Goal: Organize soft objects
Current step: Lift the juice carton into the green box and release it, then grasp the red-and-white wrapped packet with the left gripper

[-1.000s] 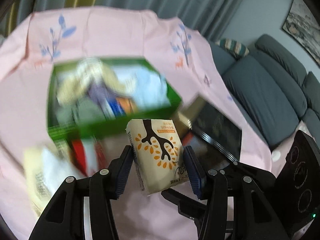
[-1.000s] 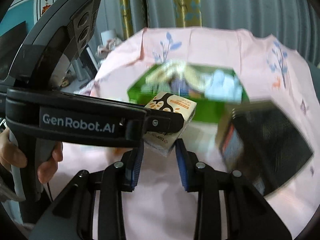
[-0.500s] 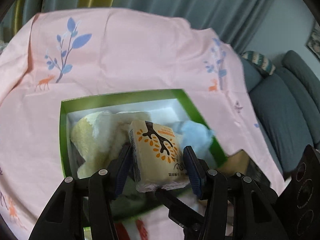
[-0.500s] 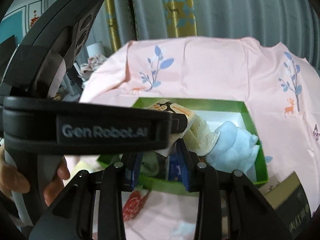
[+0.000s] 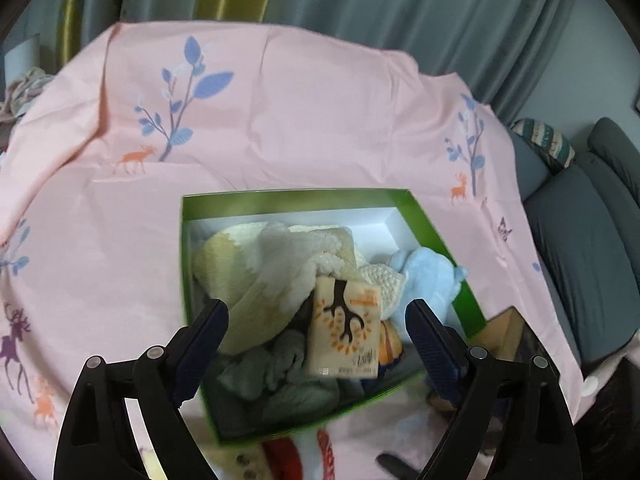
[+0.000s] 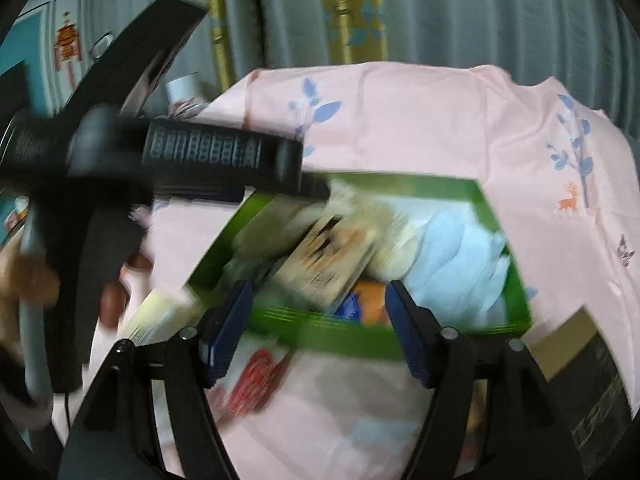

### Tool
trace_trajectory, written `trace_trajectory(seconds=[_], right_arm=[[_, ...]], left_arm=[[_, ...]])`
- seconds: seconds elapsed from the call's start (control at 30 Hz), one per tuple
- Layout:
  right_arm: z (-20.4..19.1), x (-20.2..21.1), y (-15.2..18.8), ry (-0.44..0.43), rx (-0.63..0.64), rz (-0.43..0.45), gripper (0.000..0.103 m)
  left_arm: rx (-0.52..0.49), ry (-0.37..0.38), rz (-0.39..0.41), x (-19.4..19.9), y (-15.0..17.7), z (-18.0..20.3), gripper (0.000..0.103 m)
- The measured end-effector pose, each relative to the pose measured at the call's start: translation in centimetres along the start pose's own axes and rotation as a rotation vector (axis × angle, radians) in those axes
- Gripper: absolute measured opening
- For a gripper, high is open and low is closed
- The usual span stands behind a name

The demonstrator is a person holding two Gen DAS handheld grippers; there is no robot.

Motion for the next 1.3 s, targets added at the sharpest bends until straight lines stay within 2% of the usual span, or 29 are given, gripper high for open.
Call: trace_trajectory(seconds=[0.07,0.17,0.23,0.43,0.5,0.6,0.7,0.93,1.1,1.2,1.27,1.3], right_arm=[[-1.0,0.1,1.4,-0.058,0.001,-0.034,0.068],[-1.8,-0.7,3.1,-0.079,-0.022,-0.086,0.067],[-1.8,-2.0,3.7,-0.07,-0.056,-0.122,0.067],[-2.2,-5.9,4.1,-0.146,-0.163,-0.188,0.058],[-2.6,-7.1,4.4,-0.118,-0.162,-0.228,0.034],[-2.7,-6.0,4.8,-0.125,-0.167,-0.199,0.028],[-2.4,-2.5,5.2,-0.1,-0.136,-0.162,0.028],[0.3,5.3,8.9,-0.082,-0.165,-0.174,0.03],[0.5,7.3,12.1,-0.054,-0.148,-0.197,0.035],[0.8,7.5,14.2,-0.039,-0.152,-0.218,0.047],[1.0,8.2,14.9,-0.063,-0.167,-0.196,0.061],[1.1,8.7,15.3,-0.064,-0.168,-0.181,0.065]], left_arm=[[-0.005,0.002,0.02,1.6,1.1,-0.3,0.091],[-0.007,0.022,0.042,3.5,2.9,-1.0,0.091],[-0.003,0.024,0.06,4.8,4.1,-1.5,0.091],[-0.026,0.006,0.065,6.5,6.5,-2.0,0.091],[-0.032,-0.002,0.058,6.7,7.2,-2.1,0.091],[-0.048,-0.02,0.047,6.8,8.2,-2.0,0.091],[-0.06,-0.005,0.023,6.7,9.3,-1.6,0.091],[-0.12,0.139,-0.084,5.6,12.8,3.1,0.091],[-0.156,0.218,-0.165,4.1,16.0,6.7,0.091],[-0.138,0.215,-0.219,2.5,17.8,7.6,0.091],[-0.145,0.194,-0.227,2.1,18.5,8.0,0.091],[-0.151,0.186,-0.226,2.0,18.9,8.1,0.091]])
Point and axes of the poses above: each gripper's, at about its wrist camera, not at the fingertips, and x roughly against the way its jaws point, z to its right, y to its underside, the point moved 1 cm from there along -x, roughly the way its jaws point, and after that the axes turned 2 degrees about -y, right-handed, at the moved point
